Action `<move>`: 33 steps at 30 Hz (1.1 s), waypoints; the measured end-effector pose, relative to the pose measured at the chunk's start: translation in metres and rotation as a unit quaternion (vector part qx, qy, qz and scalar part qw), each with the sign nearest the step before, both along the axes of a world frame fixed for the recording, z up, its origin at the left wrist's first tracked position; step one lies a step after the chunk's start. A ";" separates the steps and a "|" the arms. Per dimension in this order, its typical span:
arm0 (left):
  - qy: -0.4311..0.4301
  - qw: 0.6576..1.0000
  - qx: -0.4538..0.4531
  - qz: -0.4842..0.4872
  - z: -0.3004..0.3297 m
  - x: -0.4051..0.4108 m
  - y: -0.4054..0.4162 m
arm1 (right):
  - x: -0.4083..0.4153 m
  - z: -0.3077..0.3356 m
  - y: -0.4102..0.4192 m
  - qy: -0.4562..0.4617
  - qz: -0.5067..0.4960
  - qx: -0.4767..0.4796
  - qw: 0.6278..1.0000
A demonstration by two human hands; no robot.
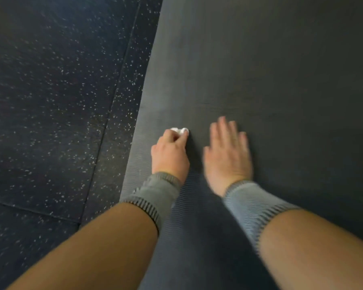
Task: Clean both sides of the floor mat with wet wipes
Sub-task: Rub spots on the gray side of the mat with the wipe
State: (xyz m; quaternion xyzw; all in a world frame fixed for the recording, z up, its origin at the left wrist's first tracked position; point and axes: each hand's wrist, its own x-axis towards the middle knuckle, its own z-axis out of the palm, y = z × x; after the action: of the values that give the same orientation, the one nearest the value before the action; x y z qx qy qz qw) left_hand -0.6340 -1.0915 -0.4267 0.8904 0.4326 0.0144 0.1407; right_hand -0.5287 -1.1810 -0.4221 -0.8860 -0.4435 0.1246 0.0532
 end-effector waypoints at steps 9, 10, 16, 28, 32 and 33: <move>0.009 0.994 -0.003 0.104 -0.002 -0.025 0.065 | -0.039 -0.013 0.009 -0.008 -0.007 -0.011 1.000; -0.012 0.998 -0.013 0.055 -0.002 -0.020 0.057 | -0.041 -0.010 0.010 -0.010 -0.011 -0.014 1.000; -0.157 0.971 -0.049 0.174 0.006 -0.016 0.066 | -0.040 -0.012 0.010 -0.020 -0.023 0.019 0.999; -0.120 0.949 -0.038 0.288 0.012 -0.014 0.085 | -0.040 -0.015 0.009 -0.035 -0.025 0.035 0.998; -0.207 0.975 -0.008 0.073 0.026 0.003 0.068 | -0.040 -0.014 0.010 -0.050 -0.024 0.040 0.998; -0.207 0.977 0.009 0.051 0.026 0.006 0.063 | -0.041 -0.014 0.010 -0.049 -0.023 0.037 0.998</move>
State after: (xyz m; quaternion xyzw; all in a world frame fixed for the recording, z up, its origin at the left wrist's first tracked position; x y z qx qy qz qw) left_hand -0.6277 -1.0283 -0.4003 0.8459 0.4391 0.2094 0.2187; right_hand -0.5693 -1.1714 -0.4361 -0.8984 -0.4294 0.0630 0.0673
